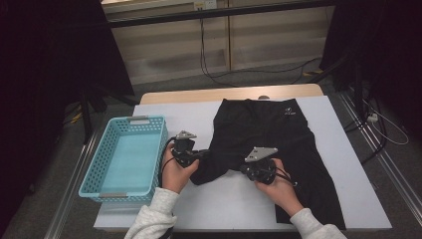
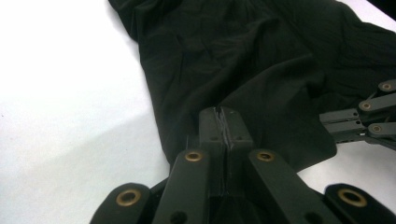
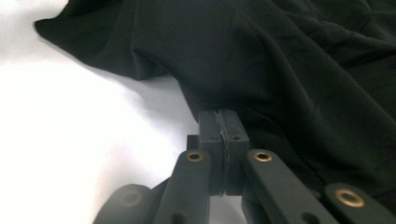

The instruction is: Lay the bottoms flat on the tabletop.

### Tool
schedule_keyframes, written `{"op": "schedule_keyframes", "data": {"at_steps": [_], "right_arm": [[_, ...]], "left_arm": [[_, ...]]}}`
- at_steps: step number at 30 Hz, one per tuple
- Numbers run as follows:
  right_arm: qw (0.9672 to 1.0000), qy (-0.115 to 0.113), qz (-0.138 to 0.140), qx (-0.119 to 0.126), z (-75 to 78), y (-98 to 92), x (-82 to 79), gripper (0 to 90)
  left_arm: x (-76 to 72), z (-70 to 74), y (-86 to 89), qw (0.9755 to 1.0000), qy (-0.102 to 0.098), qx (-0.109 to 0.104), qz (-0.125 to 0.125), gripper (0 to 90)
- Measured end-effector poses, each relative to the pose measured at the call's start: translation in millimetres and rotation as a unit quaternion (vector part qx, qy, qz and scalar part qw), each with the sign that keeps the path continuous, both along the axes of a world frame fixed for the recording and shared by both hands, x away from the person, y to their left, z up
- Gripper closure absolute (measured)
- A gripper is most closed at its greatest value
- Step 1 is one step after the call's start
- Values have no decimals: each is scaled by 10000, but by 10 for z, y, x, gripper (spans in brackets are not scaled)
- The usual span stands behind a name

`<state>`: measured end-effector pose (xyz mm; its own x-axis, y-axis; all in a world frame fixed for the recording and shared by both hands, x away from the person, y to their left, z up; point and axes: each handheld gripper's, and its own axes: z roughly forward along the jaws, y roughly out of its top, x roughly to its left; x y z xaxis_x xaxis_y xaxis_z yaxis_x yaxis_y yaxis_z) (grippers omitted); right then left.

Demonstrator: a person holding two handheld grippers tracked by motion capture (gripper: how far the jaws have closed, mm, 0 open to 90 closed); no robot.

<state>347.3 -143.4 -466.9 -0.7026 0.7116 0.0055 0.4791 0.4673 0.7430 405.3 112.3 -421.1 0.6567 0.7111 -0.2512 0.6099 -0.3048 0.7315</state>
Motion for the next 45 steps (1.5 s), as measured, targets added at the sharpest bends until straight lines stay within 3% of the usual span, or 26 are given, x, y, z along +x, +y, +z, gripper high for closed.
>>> {"op": "schedule_keyframes", "data": {"at_steps": [5,9,13,15,18,21,23,25,29,30,34,41,45], "right_arm": [[9998,44,79,159,128,-172,-102,900],[9998,21,153,146,209,-308,-175,900],[9994,-127,-33,305,292,-448,-199,900],[9993,-188,-90,313,311,-465,-189,900],[9987,-315,-226,332,308,-455,-163,900],[9976,-436,-355,392,303,-410,-146,881],[9982,-467,-239,306,307,-342,-151,794],[9984,-454,-123,323,303,-279,-160,774],[9987,-414,9,305,281,-191,-166,683],[9987,-414,-13,287,277,-185,-165,666],[9987,-404,-40,307,287,-196,-178,597],[9983,-468,13,339,272,-159,-201,503],[9984,-453,11,352,271,-161,-210,487]], "left_arm": [[17,62,-14,10000,-70,-6,-20,892],[35,72,-35,9999,-104,-34,-36,891],[49,93,-22,9999,-142,23,-40,887],[92,73,-14,9999,-134,56,10,886],[176,28,-13,9994,-87,304,151,889],[261,-6,-22,9995,-97,247,191,888],[298,-25,-47,9993,-215,245,177,876],[317,-49,-63,9988,-286,344,182,778],[282,-66,-33,9990,-282,235,250,429],[253,-57,-17,9989,-292,278,241,376],[113,-28,45,9982,-346,460,168,309],[-42,-74,171,9949,-619,748,282,283],[-131,-110,172,9958,-630,656,141,291]]}}
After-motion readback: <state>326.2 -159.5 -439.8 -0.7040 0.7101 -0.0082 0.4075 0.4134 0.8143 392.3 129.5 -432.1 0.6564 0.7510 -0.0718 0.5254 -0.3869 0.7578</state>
